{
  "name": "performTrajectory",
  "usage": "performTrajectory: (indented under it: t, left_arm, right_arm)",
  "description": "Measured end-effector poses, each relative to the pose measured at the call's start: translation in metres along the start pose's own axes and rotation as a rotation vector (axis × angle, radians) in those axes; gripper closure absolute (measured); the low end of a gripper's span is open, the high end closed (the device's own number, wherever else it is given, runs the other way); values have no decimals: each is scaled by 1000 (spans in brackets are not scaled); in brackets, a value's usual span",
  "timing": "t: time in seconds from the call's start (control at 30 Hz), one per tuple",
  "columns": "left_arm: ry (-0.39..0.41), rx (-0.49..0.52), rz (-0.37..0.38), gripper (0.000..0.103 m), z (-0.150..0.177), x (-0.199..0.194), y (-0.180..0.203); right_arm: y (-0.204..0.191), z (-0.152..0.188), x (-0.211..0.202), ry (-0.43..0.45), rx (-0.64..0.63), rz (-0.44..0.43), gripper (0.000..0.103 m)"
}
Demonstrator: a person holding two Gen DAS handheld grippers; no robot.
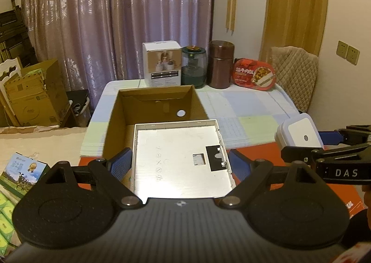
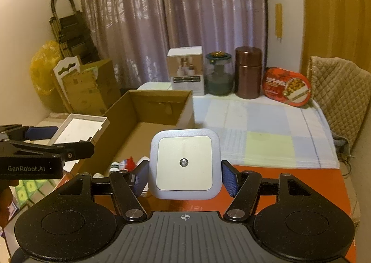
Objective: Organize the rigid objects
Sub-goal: 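Carry the tray lid and night-light over the cardboard box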
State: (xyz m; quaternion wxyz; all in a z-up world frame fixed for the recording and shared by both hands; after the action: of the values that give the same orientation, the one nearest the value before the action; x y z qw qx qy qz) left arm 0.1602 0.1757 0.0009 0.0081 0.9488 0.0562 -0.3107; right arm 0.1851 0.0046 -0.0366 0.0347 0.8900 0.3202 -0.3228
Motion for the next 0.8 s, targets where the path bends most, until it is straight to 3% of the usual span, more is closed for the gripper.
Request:
performTrajectory:
  t: [0.5, 0.8]
  left_arm:
    - [-63, 11, -68, 17, -1, 46, -75]
    - [-96, 65, -65, 17, -5, 94, -93]
  right_arm:
    - [-34, -18, 68, -53, -29, -69, 41]
    - [-41, -32, 129, -92, 21, -105, 41]
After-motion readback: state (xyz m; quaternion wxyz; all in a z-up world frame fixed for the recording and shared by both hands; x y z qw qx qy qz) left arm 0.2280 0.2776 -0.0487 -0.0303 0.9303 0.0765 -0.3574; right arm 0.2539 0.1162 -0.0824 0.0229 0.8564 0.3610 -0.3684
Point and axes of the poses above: each gripper's, at about its wrist camera, not at the fingertips, and x roughly the way its jaws point, y to its right, z to its underside, the point moved 9 cm from there along x, roughly the way its jaws point, and after that the axes turned 2 degrees about -z, right-handed, at the moved point
